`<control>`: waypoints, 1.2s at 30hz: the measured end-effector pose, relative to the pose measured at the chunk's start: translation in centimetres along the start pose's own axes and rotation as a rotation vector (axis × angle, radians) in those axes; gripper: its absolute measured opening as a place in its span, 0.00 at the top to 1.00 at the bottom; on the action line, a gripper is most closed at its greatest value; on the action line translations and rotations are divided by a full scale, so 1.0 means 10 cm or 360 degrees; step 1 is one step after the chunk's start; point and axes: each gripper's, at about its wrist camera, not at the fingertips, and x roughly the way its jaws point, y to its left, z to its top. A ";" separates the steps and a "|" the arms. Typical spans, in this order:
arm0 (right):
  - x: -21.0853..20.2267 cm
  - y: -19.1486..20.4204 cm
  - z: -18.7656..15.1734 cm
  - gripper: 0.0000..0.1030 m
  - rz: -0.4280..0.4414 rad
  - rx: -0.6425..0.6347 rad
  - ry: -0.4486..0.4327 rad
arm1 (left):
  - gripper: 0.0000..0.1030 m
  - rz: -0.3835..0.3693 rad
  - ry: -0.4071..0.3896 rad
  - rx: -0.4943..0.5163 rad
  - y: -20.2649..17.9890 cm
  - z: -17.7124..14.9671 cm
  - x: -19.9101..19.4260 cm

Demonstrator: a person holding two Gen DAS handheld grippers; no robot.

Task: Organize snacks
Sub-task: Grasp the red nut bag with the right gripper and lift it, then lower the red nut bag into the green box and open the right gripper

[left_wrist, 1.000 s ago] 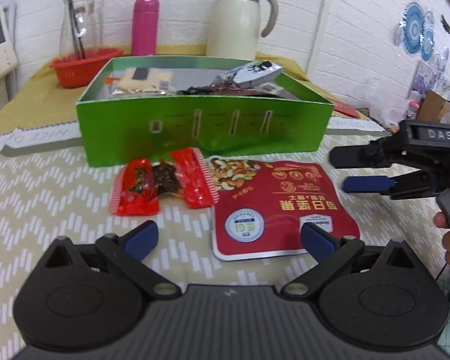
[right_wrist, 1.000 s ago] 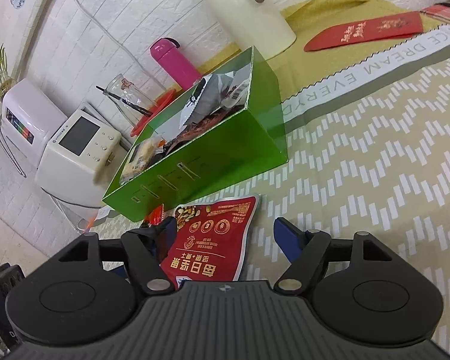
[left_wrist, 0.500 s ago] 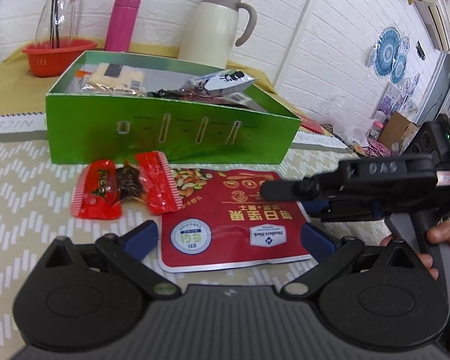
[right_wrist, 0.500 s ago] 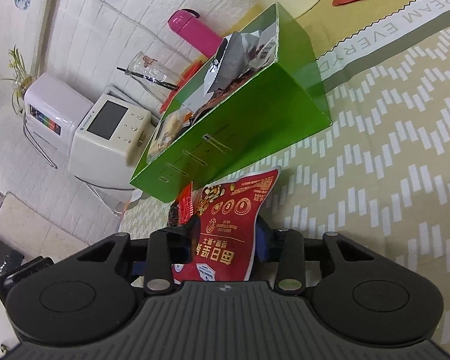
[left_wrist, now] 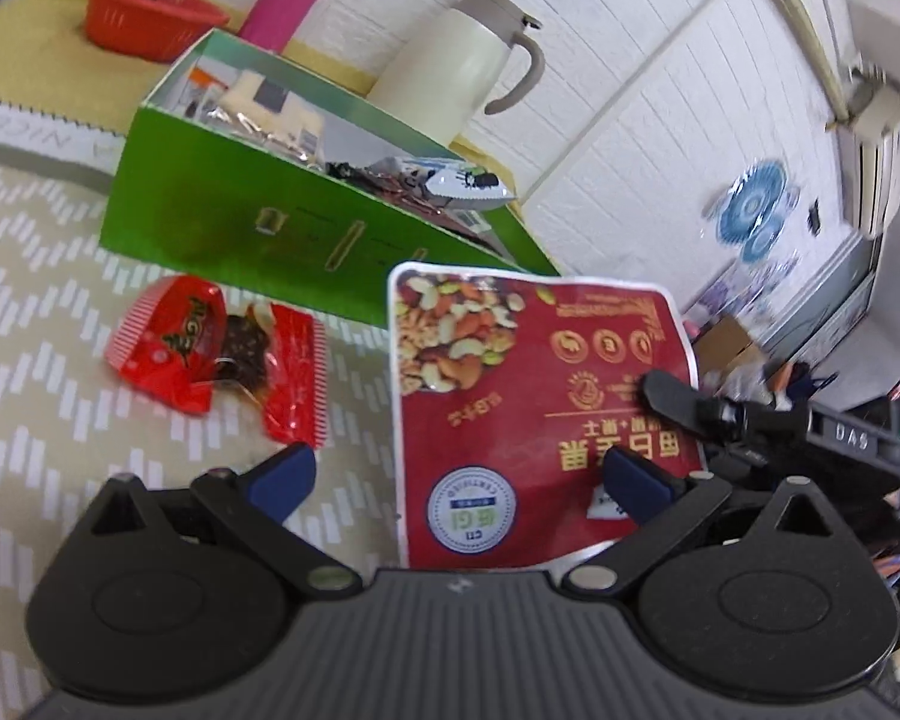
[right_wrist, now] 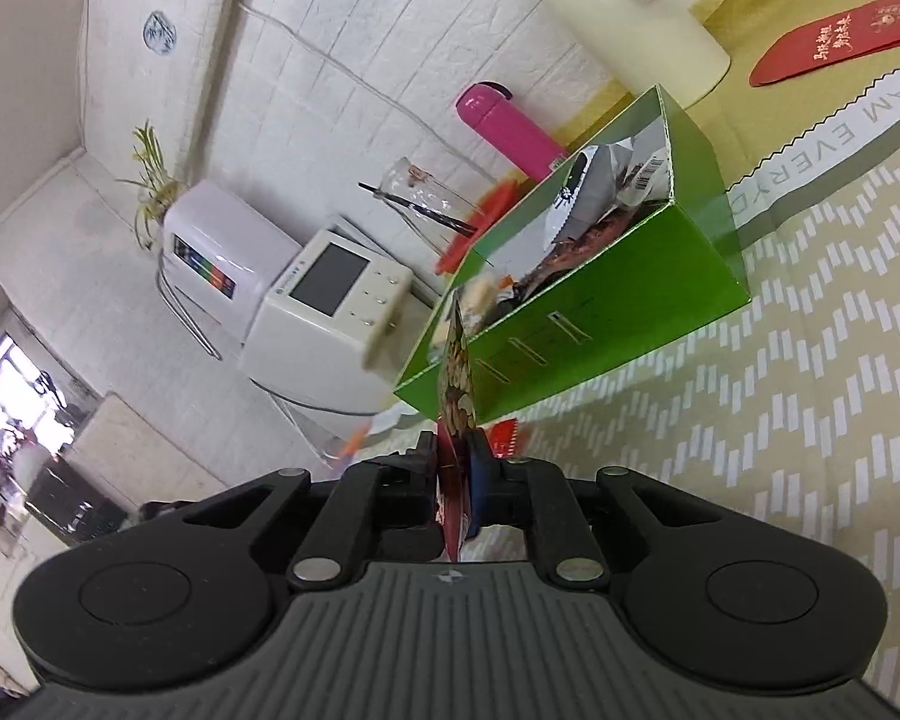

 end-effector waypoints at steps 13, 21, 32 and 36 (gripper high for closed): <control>0.01 -0.03 -0.05 0.82 -0.0075 -0.0026 0.0008 | 0.48 0.0017 -0.0020 0.0118 -0.19 -0.03 -0.04; 0.07 0.06 -0.06 0.82 -0.0189 -0.0189 0.0039 | 0.56 0.0062 -0.0033 0.0177 -0.20 -0.03 -0.05; 0.14 0.29 0.08 0.82 -0.0206 -0.0319 0.0059 | 0.59 0.0058 -0.0133 0.0214 -0.28 0.10 -0.19; 0.26 0.41 0.16 0.82 -0.0265 -0.0405 0.0104 | 0.59 0.0065 -0.0159 0.0193 -0.25 0.16 -0.20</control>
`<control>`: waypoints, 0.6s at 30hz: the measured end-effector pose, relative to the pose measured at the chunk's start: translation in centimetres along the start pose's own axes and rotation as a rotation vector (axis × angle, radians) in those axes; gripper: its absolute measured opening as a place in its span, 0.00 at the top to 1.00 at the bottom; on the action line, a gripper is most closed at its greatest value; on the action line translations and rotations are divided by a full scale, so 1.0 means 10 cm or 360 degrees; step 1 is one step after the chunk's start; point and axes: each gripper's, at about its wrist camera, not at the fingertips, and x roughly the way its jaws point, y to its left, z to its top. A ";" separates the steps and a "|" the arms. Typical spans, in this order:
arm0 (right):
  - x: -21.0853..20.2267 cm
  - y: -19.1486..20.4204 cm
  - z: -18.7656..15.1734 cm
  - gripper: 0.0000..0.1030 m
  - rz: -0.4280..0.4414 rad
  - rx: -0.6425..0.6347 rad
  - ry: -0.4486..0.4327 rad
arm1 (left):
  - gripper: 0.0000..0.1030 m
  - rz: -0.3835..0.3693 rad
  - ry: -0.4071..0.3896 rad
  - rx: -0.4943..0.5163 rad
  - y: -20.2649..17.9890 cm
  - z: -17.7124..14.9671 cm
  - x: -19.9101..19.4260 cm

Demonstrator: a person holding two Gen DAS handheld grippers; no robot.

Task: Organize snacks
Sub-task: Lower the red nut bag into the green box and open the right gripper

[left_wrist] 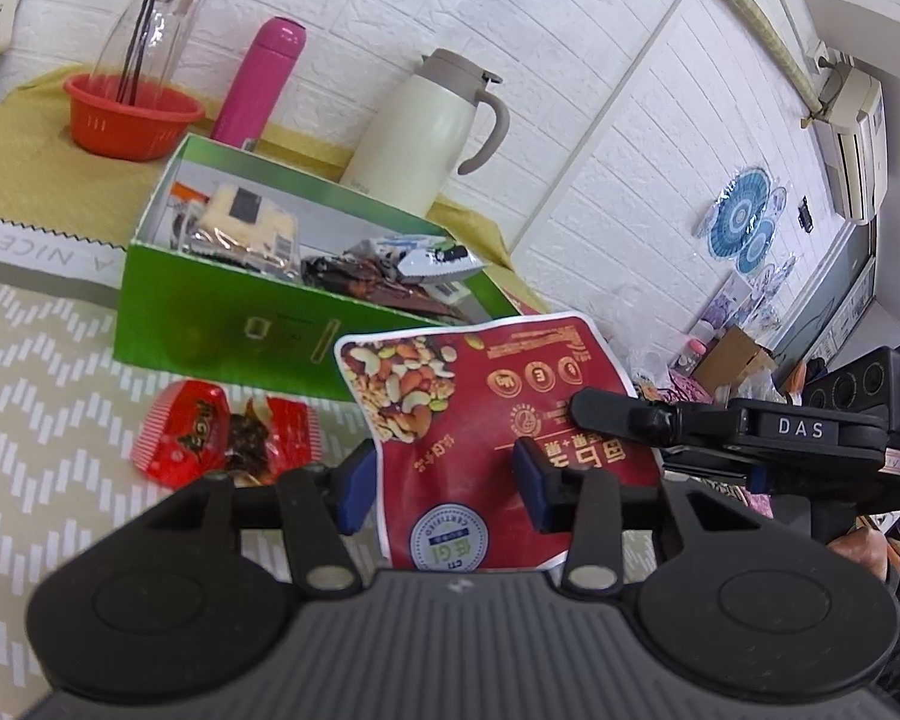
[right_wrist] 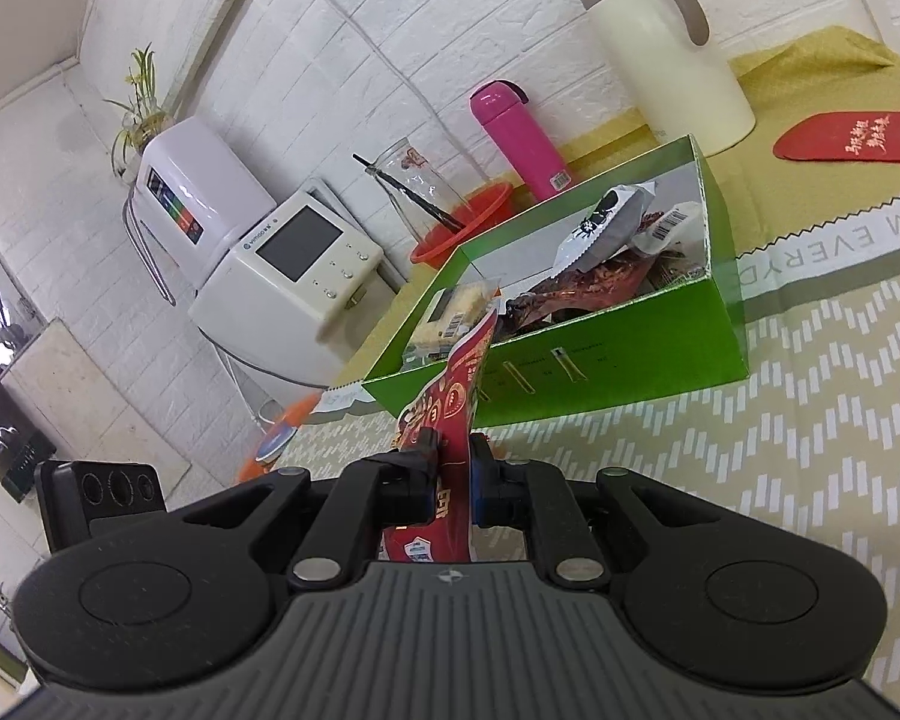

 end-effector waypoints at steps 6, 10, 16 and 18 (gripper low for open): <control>0.14 0.17 0.17 0.81 -0.0069 -0.0167 0.0017 | 0.60 0.0012 -0.0044 -0.0021 0.07 0.15 0.00; 0.22 0.25 0.27 0.80 -0.0099 -0.0249 -0.0008 | 0.60 0.0031 -0.0078 -0.0013 0.09 0.28 0.01; 0.29 0.26 0.42 0.80 -0.0095 -0.0280 -0.0083 | 0.60 0.0052 -0.0138 0.0025 0.09 0.47 0.05; 0.33 0.24 0.45 0.80 -0.0089 -0.0279 -0.0100 | 0.60 0.0060 -0.0150 0.0040 0.10 0.52 0.09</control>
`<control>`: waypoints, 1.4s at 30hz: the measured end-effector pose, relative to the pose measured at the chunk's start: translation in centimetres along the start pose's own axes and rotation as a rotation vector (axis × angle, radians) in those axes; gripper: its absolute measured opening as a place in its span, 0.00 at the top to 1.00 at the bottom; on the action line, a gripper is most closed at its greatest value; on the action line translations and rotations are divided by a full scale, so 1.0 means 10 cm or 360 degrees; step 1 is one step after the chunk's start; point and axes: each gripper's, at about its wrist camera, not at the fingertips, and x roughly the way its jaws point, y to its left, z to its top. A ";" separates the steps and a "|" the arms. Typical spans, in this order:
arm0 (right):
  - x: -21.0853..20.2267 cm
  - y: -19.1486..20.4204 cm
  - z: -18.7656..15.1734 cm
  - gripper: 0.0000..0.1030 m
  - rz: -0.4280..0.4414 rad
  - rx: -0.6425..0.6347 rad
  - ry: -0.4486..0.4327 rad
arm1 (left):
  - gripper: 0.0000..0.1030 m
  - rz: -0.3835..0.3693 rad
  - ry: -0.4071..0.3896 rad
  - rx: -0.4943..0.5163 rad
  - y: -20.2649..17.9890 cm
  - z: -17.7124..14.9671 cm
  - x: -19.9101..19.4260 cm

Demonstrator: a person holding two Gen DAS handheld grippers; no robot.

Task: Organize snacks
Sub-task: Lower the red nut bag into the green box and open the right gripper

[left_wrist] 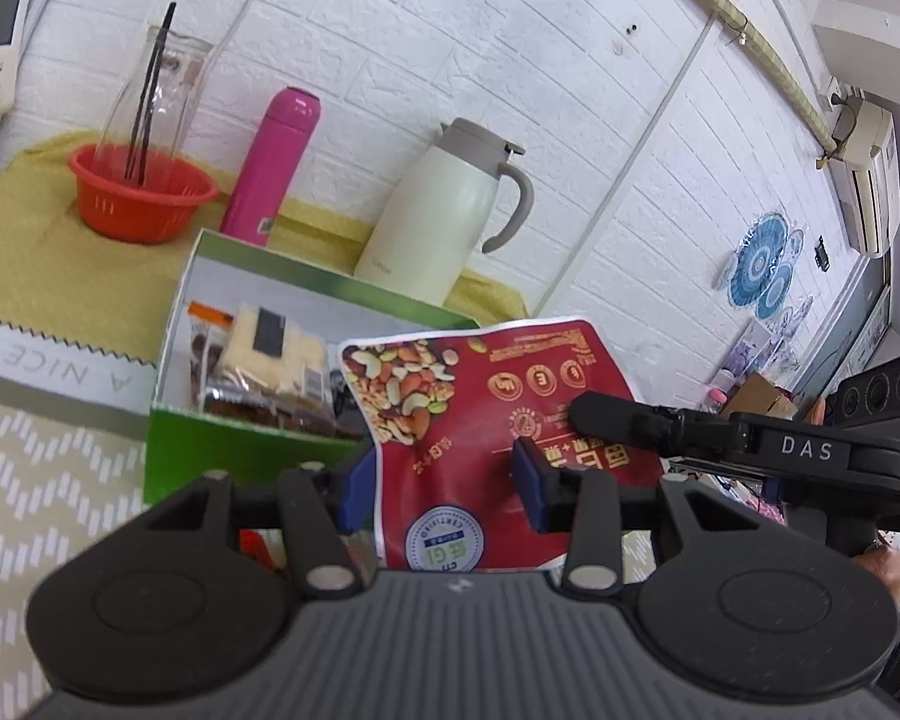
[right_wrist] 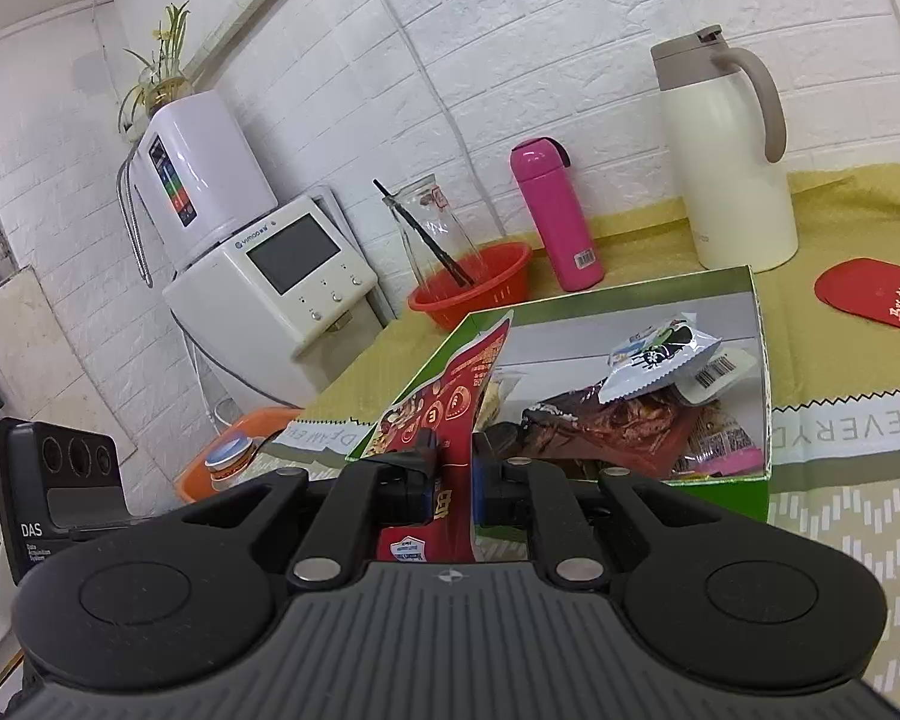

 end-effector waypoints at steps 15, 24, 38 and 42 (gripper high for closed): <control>0.61 -0.44 0.20 0.79 0.0020 0.0202 -0.0034 | 0.61 0.0064 0.0016 -0.0020 0.39 0.35 0.53; 0.88 -0.72 0.21 0.77 0.0041 0.0418 -0.0032 | 0.62 0.0104 0.0030 0.0010 0.53 0.45 0.71; 0.81 -0.59 0.26 0.00 -0.0499 -0.0148 -0.0194 | 0.41 0.0287 0.0058 0.0279 0.32 0.43 0.68; 0.62 -0.41 0.25 0.00 -0.0608 -0.0373 -0.0292 | 0.34 0.0329 0.0027 0.0335 0.29 0.33 0.36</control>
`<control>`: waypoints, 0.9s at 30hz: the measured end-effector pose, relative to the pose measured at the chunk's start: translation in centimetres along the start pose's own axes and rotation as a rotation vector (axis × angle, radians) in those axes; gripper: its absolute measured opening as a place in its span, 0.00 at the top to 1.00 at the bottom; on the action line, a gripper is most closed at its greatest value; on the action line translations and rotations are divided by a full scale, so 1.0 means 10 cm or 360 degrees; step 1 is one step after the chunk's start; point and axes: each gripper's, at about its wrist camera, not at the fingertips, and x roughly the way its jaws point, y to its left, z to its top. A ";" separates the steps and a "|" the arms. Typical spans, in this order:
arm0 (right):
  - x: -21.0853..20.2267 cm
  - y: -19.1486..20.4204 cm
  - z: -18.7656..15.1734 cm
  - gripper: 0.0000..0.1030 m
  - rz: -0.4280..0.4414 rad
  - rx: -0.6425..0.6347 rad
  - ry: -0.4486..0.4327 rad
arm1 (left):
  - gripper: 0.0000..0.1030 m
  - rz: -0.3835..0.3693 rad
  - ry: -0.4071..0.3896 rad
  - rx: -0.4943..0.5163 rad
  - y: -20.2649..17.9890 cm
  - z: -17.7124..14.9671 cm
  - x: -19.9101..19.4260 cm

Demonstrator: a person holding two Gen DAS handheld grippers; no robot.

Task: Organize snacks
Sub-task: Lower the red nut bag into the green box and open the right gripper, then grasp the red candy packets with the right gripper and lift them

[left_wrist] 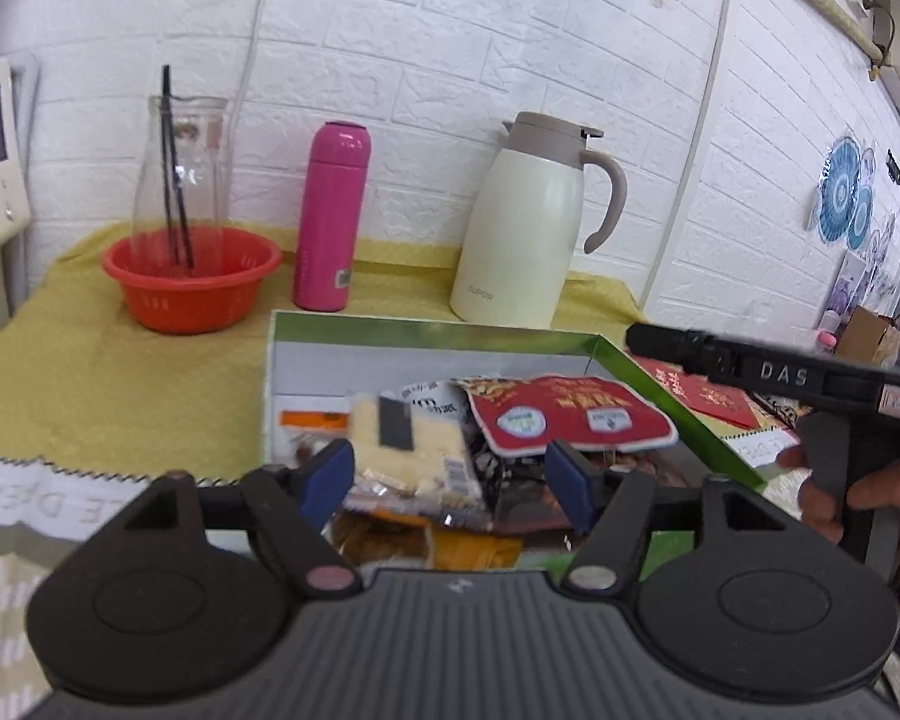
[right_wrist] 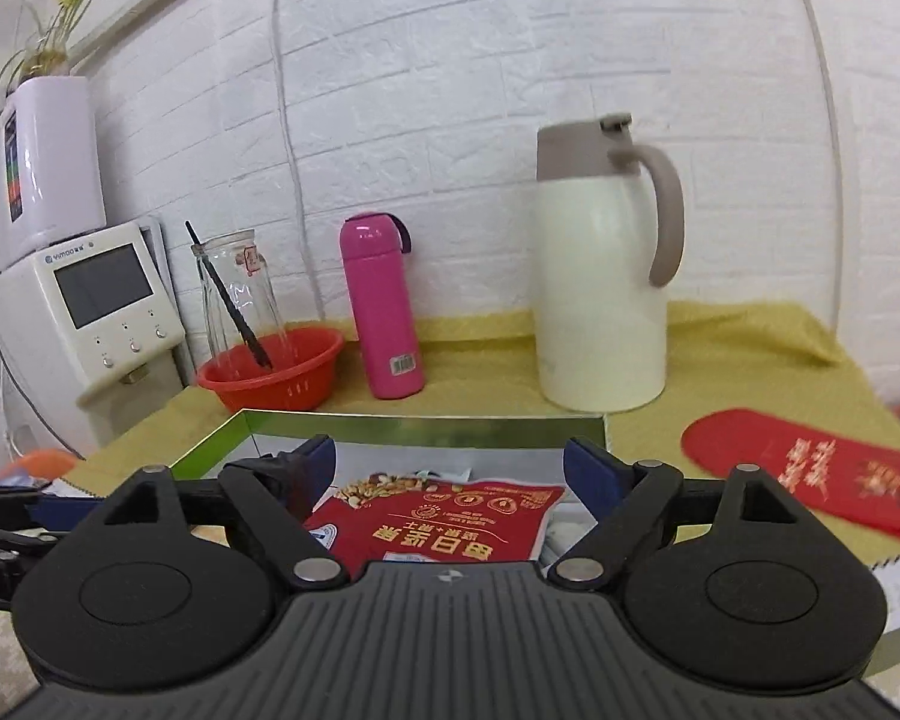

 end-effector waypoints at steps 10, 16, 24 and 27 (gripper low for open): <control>-0.94 0.52 -0.52 0.00 0.0562 -0.0189 0.0038 | 0.11 -0.0083 0.0074 -0.0027 0.12 -0.47 -0.50; -0.61 0.49 -0.75 0.20 0.0688 0.0226 0.0413 | 0.11 -0.0126 0.0222 0.0002 0.09 -0.68 -0.41; -0.18 0.19 -0.96 0.31 0.0682 0.0926 0.0644 | 0.11 -0.0196 0.0325 -0.0057 0.18 -0.79 -0.30; -0.15 0.26 -0.95 0.28 0.0708 0.0902 0.0659 | 0.11 -0.0260 0.0327 -0.0097 0.21 -0.79 -0.29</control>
